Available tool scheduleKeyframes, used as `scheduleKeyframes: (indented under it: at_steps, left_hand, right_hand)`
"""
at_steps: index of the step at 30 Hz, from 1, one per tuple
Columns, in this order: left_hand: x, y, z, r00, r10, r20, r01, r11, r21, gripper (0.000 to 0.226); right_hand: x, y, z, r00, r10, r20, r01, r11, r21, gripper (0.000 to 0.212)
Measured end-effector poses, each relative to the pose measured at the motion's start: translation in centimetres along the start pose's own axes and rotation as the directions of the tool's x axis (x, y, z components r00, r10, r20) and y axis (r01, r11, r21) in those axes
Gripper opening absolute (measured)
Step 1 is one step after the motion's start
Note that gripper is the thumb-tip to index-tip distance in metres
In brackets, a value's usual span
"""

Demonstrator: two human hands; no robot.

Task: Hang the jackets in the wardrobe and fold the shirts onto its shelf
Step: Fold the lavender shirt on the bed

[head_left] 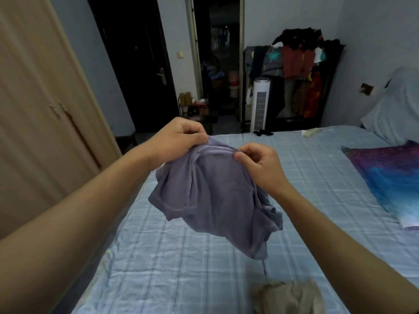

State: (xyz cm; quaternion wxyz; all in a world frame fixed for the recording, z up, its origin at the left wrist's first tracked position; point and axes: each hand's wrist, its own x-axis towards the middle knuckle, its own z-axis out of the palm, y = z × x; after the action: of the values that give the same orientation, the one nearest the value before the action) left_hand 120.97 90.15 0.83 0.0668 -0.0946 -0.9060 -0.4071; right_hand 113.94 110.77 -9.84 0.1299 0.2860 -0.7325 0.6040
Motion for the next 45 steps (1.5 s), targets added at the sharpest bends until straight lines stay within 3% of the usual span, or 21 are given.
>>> scheduleKeyframes:
  at_steps: [5, 13, 16, 21, 24, 26, 28, 33, 37, 42, 45]
  left_hand:
    - [0.7, -1.0, 0.3, 0.996, -0.003, -0.088, 0.004, 1.0, 0.016, 0.026]
    - [2.5, -0.8, -1.9, 0.98, 0.113, -0.164, -0.1, 0.991, 0.086, 0.03]
    - [2.5, -0.7, -4.1, 0.971, 0.176, -0.163, -0.159, 0.981, 0.113, 0.027]
    - [1.7, -1.7, -7.9, 0.973, 0.219, -0.067, -0.202, 0.959, 0.198, 0.028]
    - [1.0, -2.7, -7.9, 0.976, 0.216, -0.014, -0.199, 0.917, 0.345, 0.035]
    - [1.2, -3.6, -7.5, 0.952, 0.302, -0.056, -0.251, 0.87, 0.424, 0.024]
    - [1.8, -4.4, -7.5, 0.935, 0.336, -0.113, -0.264, 0.873, 0.41, 0.01]
    - [3.3, -5.5, -6.5, 0.951, 0.302, -0.072, -0.26, 0.903, 0.343, 0.011]
    - [4.9, -5.8, -5.7, 0.967, 0.25, -0.05, -0.226, 0.929, 0.292, 0.019]
    - [6.0, -5.3, -5.2, 0.964, 0.253, -0.08, -0.221, 0.934, 0.28, 0.019]
    - [5.8, -4.6, -5.4, 0.951, 0.269, -0.153, -0.217, 0.932, 0.289, 0.02]
  right_hand:
    - [0.0, 0.8, 0.8, 0.995, 0.034, 0.09, -0.038, 0.998, 0.04, 0.011]
    - [1.2, -0.5, 2.8, 0.977, 0.058, 0.206, -0.078, 0.993, 0.09, 0.017]
    - [2.5, -1.9, 4.3, 0.988, 0.027, 0.152, -0.043, 0.993, 0.105, 0.02]
    - [5.8, -5.2, 7.0, 0.998, 0.008, -0.061, -0.005, 0.999, 0.049, 0.022]
    - [7.2, -7.0, 9.2, 0.996, -0.047, -0.075, 0.045, 0.999, -0.029, 0.016]
    - [7.5, -7.6, 10.5, 0.994, -0.073, -0.085, 0.067, 0.995, -0.077, 0.015]
    - [7.6, -7.7, 11.2, 0.991, -0.084, -0.103, 0.073, 0.991, -0.111, 0.015]
    - [6.5, -6.6, 11.2, 0.987, -0.076, -0.141, 0.053, 0.986, -0.155, 0.017]
    - [4.0, -4.0, 11.1, 0.982, -0.019, -0.186, -0.022, 0.976, -0.216, 0.006]
    - [0.4, 0.2, 12.6, 0.942, 0.104, -0.318, -0.184, 0.955, -0.234, 0.023]
    - [-1.9, 2.6, 13.5, 0.928, 0.219, -0.301, -0.294, 0.927, -0.232, 0.029]
